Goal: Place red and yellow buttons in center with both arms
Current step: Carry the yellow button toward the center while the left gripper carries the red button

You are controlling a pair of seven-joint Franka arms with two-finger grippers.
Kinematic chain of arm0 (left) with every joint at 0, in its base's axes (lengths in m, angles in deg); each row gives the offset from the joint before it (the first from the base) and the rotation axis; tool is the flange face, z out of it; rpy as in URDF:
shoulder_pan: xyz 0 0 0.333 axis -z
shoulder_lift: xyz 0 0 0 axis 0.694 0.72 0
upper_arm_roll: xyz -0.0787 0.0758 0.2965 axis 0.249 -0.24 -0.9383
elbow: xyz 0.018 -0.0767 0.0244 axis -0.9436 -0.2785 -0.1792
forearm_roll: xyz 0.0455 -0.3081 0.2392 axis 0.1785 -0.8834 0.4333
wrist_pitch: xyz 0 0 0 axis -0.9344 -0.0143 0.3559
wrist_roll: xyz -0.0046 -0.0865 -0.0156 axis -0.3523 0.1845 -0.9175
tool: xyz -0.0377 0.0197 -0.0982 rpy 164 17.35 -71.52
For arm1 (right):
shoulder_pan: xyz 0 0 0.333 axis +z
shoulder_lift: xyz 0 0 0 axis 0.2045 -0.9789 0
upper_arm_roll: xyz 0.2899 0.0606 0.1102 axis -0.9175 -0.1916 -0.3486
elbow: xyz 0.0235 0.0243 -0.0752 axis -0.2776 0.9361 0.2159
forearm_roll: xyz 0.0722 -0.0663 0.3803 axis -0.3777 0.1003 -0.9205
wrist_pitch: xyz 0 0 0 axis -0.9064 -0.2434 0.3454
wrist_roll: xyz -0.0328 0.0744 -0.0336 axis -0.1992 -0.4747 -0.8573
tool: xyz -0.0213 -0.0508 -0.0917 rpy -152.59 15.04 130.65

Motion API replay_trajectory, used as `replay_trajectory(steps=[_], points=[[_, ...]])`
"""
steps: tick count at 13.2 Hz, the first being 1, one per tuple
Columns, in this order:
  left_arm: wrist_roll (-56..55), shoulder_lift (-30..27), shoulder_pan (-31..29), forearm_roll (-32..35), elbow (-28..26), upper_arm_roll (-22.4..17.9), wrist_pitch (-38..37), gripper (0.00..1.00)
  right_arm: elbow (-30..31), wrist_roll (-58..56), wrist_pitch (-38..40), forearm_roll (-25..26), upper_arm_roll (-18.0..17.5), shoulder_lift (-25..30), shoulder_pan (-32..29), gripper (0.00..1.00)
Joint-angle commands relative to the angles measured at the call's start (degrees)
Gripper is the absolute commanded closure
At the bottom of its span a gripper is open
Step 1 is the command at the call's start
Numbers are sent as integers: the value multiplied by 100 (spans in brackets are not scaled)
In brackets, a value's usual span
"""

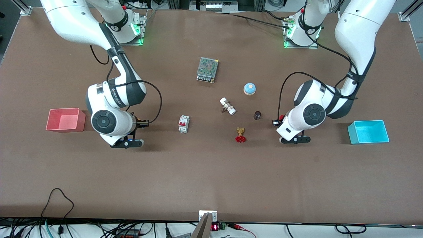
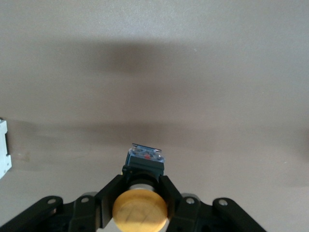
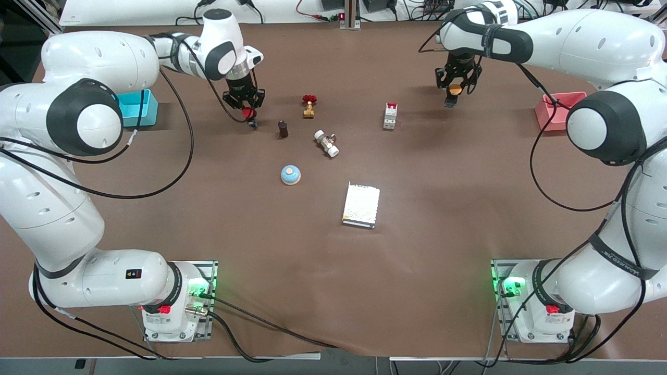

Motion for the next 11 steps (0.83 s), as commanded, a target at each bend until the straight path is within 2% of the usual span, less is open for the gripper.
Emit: replay_trajectory(steps=[1,2,5,6,7,8,9,10,11], points=[[-61,-143,-36,-152,-334,0,333,73,-66,333,-266,-78,69,-199,133,78],[-70,-134,-10,-152,-335,0,334,66,-57,403,-398,-70,69,-287,142,78],[-61,-151,-18,-143,-326,0,334,7,-57,413,-644,-69,69,-499,177,78],[-61,-178,-27,-143,-317,0,334,0,-66,413,-732,-69,69,-543,238,78],[-52,-230,-36,-143,-291,0,299,0,-66,413,-768,-52,78,-560,291,78],[9,-370,-36,-143,-291,0,281,0,-66,413,-759,-52,78,-578,292,70],[87,-519,-71,-134,-264,0,255,0,-75,421,-751,-52,86,-570,292,25],[201,-738,-141,-134,-264,0,255,0,-92,474,-750,-61,95,-535,257,0],[350,-932,-167,-108,-203,-9,246,0,-145,457,-707,-61,104,-508,265,0]])
